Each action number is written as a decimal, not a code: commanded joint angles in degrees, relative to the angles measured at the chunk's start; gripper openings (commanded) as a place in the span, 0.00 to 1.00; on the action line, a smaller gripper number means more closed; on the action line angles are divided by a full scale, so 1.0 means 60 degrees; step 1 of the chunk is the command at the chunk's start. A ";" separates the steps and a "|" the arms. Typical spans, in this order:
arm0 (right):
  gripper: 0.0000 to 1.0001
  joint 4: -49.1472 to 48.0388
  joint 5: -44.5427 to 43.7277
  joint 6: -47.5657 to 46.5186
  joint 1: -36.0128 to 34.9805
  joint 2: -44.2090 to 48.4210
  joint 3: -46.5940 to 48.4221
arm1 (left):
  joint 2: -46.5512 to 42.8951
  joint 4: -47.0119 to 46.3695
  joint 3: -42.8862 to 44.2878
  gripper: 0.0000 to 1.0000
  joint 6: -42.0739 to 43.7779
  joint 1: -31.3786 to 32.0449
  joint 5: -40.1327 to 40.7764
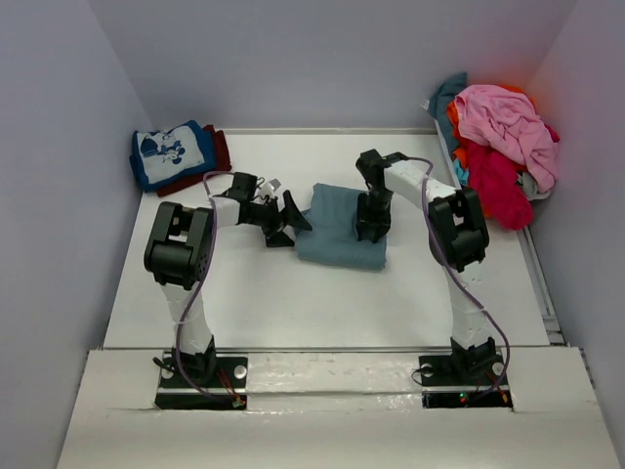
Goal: Fold and stack the t-shirts
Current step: Put the neatly folded tshirt into the corner of the board with the left arm
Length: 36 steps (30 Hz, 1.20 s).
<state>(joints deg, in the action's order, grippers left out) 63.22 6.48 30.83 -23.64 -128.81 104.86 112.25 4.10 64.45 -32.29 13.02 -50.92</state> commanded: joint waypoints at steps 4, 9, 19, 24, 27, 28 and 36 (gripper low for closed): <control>0.51 -0.0605 -0.0040 -0.0070 -0.0089 -0.0533 -0.0030 | 0.0627 -0.0434 0.0069 0.99 -0.0111 0.0467 -0.0171; 0.51 -0.0590 -0.0040 -0.0099 -0.0089 -0.0533 -0.0001 | 0.1038 -0.0551 0.0552 0.99 -0.0345 0.0964 -0.0259; 0.51 -0.0590 -0.0055 -0.0114 -0.0089 -0.0504 -0.0030 | 0.1215 -0.0947 0.0875 0.76 -0.0697 0.1156 -0.0333; 0.51 -0.0664 -0.0040 -0.0099 -0.0089 -0.0474 -0.0147 | 0.1054 -0.0961 0.0744 0.26 -0.0668 0.1156 -0.0376; 0.51 -0.0693 -0.0026 -0.0084 -0.0089 -0.0460 -0.0220 | 0.0922 -0.0888 0.0700 0.06 -0.0624 0.1156 -0.0303; 0.51 -0.0693 -0.0025 -0.0084 -0.0089 -0.0445 -0.0235 | 0.0878 -0.0874 0.0685 0.06 -0.0624 0.1156 -0.0260; 0.53 -0.1000 -0.0055 -0.0128 -0.0089 -0.0007 -0.0557 | 0.0262 0.0252 0.1810 0.06 0.0093 0.1156 0.1584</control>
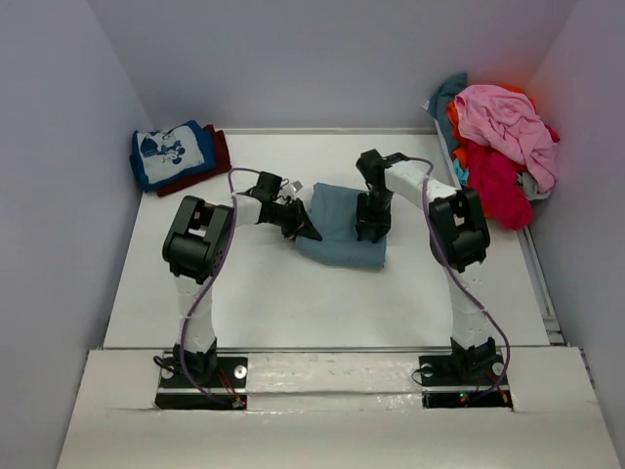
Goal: Fold and stack the t-shirts
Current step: Put the neatly folded tshirt into the corner of the board with the left arm
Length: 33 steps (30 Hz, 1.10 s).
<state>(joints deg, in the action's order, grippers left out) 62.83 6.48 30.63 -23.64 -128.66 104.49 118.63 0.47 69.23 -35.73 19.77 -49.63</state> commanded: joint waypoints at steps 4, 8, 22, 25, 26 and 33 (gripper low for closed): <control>0.65 -0.1301 -0.0433 -0.0140 -0.0089 0.0729 -0.0788 | -0.0787 0.2071 0.2243 0.06 0.1411 0.0030 0.2468; 0.72 -0.1330 -0.0932 -0.0140 -0.0089 0.1476 -0.0832 | -0.0758 0.2805 0.3430 0.06 0.1778 0.0030 0.3391; 0.72 -0.1872 -0.1403 0.0066 -0.0089 0.3308 -0.2983 | 0.0106 0.5194 0.8498 0.06 0.2936 0.0030 0.7419; 0.72 -0.1931 -0.1344 0.0007 -0.0089 0.3542 -0.3249 | 0.0500 0.5882 0.9608 0.06 0.2981 0.0030 0.8371; 0.72 -0.1917 -0.1286 -0.0008 -0.0089 0.3587 -0.3365 | 0.0575 0.6145 0.9817 0.06 0.2894 -0.0144 0.8707; 0.72 -0.1975 -0.1153 -0.0066 -0.0089 0.3748 -0.3630 | 0.0355 0.5795 1.0052 0.06 0.2643 -0.0774 0.9399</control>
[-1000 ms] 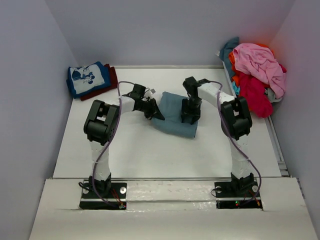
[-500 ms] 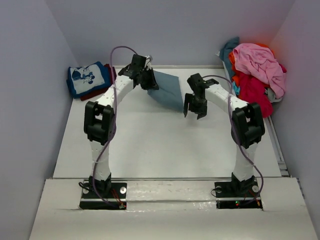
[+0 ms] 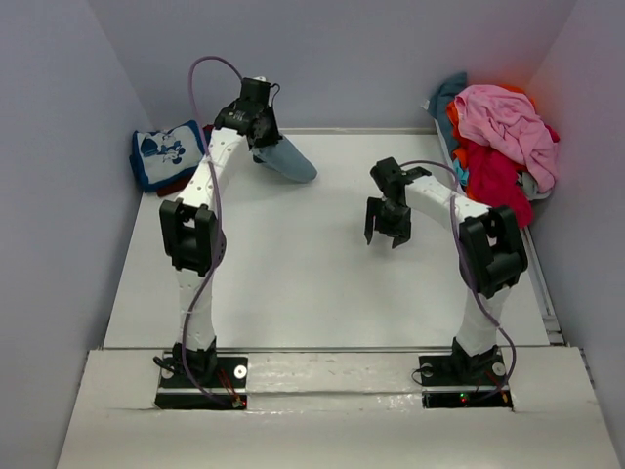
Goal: Fold and stack the t-shirts
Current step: Put the neatly folded tshirt into the corner of the board with the left arm
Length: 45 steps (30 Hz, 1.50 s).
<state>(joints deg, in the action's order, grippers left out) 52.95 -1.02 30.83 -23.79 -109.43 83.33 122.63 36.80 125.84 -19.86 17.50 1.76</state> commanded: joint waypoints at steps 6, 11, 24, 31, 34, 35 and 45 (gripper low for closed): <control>0.72 -0.0431 0.0372 -0.0099 -0.0063 0.0586 -0.0265 | -0.0282 -0.0258 0.0911 0.06 -0.0074 -0.0587 0.1829; 0.71 -0.0548 0.0550 -0.0084 -0.0151 0.0630 -0.0543 | 0.0229 0.0133 0.2079 0.05 -0.0235 -0.1069 0.2475; 0.71 -0.0607 0.0550 -0.0055 -0.0151 0.0733 -0.0792 | 0.0319 -0.0565 0.2346 0.05 0.0189 -0.2065 0.2285; 0.71 -0.0607 0.0433 -0.0055 -0.0151 0.0967 -0.1232 | -0.0077 -0.2016 0.2215 0.05 0.1126 -0.2184 0.1200; 0.71 -0.0549 0.0404 -0.0026 -0.0151 0.1025 -0.1276 | -0.0135 -0.2265 0.2230 0.05 0.1185 -0.2271 0.2002; 0.71 -0.0534 0.0404 -0.0011 -0.0151 0.1026 -0.1261 | -0.0164 -0.2367 0.2201 0.05 0.1171 -0.2272 0.2166; 0.71 -0.0314 0.0213 0.0018 -0.0239 0.1172 -0.1174 | -0.0823 -0.4067 0.2245 0.05 0.1683 -0.2272 0.3103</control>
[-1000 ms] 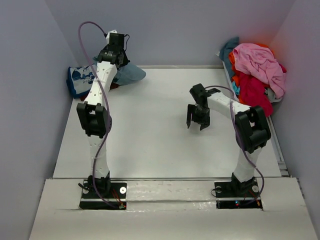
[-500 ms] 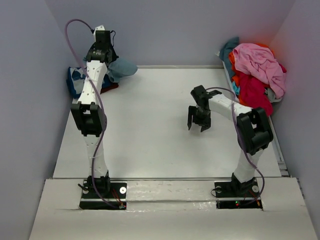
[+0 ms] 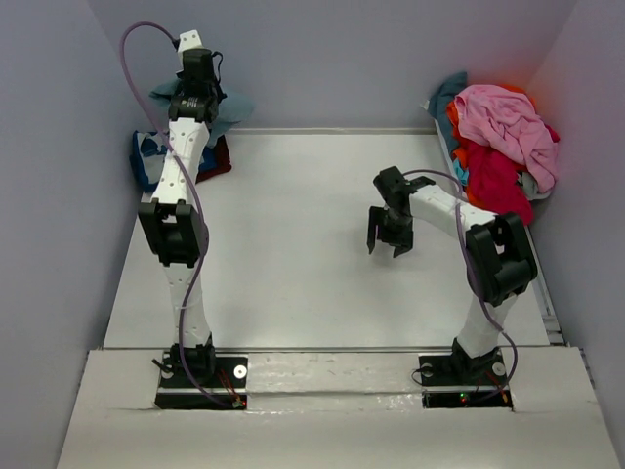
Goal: Fold and stack the t-shirts
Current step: Put the neatly folded tshirt into the corner of the board with the left arm
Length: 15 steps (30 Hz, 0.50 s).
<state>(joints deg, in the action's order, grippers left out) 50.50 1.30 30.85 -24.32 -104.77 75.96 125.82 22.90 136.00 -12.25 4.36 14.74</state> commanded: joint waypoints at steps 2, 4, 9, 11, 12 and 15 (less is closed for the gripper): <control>0.71 0.0138 -0.0173 0.0014 -0.0151 0.0324 0.0098 | -0.1443 -0.1940 0.0550 0.05 0.0562 -0.0169 0.1102; 0.71 0.0167 -0.0173 0.0000 -0.0151 0.0279 0.0156 | -0.1589 -0.1999 0.0594 0.05 0.0635 -0.0257 0.1395; 0.71 0.0240 -0.0158 -0.0030 -0.0239 0.0016 0.0464 | -0.1970 -0.2278 0.0506 0.05 0.0665 -0.0755 0.1542; 0.71 0.0284 -0.0115 -0.0044 -0.0239 -0.0145 0.0581 | -0.1985 -0.2249 0.0506 0.05 0.0447 -0.1178 0.1382; 0.71 0.0284 -0.0100 -0.0044 -0.0326 -0.0204 0.0611 | -0.2000 -0.2219 0.0492 0.05 0.0373 -0.1297 0.1352; 0.71 0.0357 -0.0100 -0.0059 -0.0327 -0.0365 0.0684 | -0.1986 -0.2175 0.0448 0.05 0.0270 -0.1575 0.1308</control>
<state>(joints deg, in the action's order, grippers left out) 51.37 1.23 30.85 -25.26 -105.69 77.60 119.13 16.91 136.00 -9.74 -2.07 20.23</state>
